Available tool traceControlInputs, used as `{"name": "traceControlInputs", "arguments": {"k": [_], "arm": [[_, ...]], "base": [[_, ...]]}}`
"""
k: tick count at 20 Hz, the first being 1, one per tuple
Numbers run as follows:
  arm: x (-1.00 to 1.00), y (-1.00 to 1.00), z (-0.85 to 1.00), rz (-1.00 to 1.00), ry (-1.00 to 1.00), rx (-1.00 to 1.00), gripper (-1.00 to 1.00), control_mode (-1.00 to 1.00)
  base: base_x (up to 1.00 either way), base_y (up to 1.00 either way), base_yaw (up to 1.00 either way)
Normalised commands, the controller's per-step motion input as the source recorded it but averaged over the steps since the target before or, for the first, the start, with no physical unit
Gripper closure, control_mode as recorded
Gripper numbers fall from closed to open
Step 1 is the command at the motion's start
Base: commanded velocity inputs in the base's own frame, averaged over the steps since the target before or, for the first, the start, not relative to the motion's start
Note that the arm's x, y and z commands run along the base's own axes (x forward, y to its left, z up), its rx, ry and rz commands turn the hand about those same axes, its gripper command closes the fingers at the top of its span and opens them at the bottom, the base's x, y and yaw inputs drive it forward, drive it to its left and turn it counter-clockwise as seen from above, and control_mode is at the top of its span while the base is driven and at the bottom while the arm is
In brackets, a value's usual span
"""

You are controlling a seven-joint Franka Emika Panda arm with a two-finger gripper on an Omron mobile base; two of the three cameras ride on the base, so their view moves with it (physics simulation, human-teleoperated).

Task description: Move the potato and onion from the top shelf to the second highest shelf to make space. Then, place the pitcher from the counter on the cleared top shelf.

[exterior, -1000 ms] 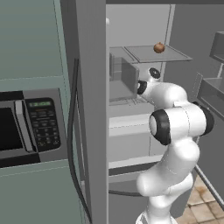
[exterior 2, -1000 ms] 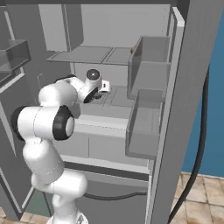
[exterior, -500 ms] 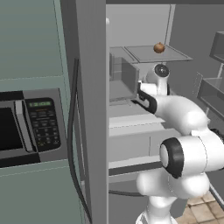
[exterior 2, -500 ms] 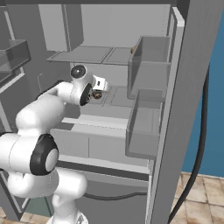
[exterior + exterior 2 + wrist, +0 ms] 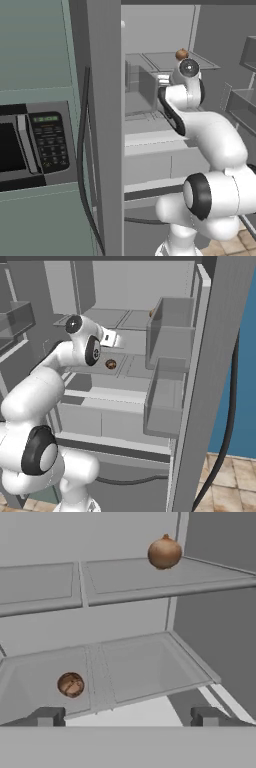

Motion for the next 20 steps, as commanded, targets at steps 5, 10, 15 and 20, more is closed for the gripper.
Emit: {"name": "traceControlInputs", "arguments": {"k": [5, 10, 15, 20], "arm": [[-0.08, -0.46, 0.64, -0.07, -0.04, 0.0, -1.0, -1.0], [0.0, -0.44, 0.56, -0.05, 0.0, 0.0, -1.0, -1.0], [0.15, -0.4, 0.31, -0.04, 0.0, 0.0, -1.0, -1.0], [0.46, -0.31, 0.04, -0.01, 0.05, 0.0, -1.0, -1.0]], "base": [[0.0, 0.0, 0.0], [0.0, 0.0, 0.0], [0.0, 0.0, 0.0], [0.0, 0.0, 0.0]]}}
